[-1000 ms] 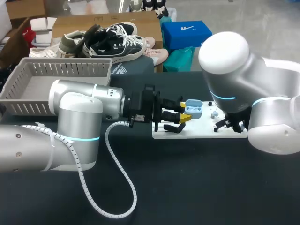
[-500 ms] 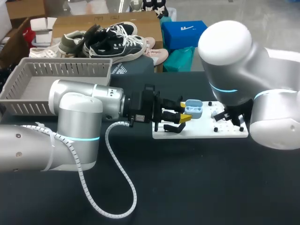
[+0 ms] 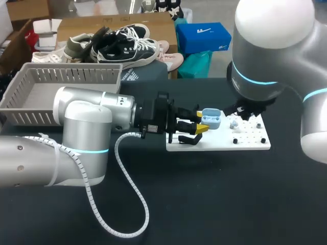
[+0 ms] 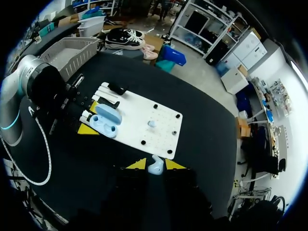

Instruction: Pick up each earbud case from the left stands, insert the matching earbuds, close the lid, and place the case in the box.

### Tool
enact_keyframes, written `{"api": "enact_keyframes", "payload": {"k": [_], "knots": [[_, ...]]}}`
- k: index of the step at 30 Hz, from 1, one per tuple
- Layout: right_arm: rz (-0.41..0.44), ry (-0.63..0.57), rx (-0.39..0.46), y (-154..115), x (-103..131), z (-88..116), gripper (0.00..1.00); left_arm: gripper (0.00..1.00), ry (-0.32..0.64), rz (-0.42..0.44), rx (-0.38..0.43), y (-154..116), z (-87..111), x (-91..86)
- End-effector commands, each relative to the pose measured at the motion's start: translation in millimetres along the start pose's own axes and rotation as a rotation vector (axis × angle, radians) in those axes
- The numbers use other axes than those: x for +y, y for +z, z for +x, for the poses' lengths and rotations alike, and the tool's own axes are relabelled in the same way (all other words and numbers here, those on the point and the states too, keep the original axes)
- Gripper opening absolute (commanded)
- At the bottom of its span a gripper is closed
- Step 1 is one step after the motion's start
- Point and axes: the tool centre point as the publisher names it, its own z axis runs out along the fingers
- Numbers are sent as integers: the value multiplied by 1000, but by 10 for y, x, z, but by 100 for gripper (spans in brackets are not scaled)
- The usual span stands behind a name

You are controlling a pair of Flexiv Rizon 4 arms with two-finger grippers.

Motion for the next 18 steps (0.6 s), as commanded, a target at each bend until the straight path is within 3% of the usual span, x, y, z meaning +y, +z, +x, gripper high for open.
{"api": "enact_keyframes", "payload": {"k": [1,7,18], "knots": [[-1,2,-34,-189,178,35,0,0,1,-1,-2,1,8,1],[-23,15,-18,-177,431,-13,0,0,1,-1,-2,1,8,1],[-17,34,-17,-179,613,-81,0,0,1,-1,-2,1,8,1]]}}
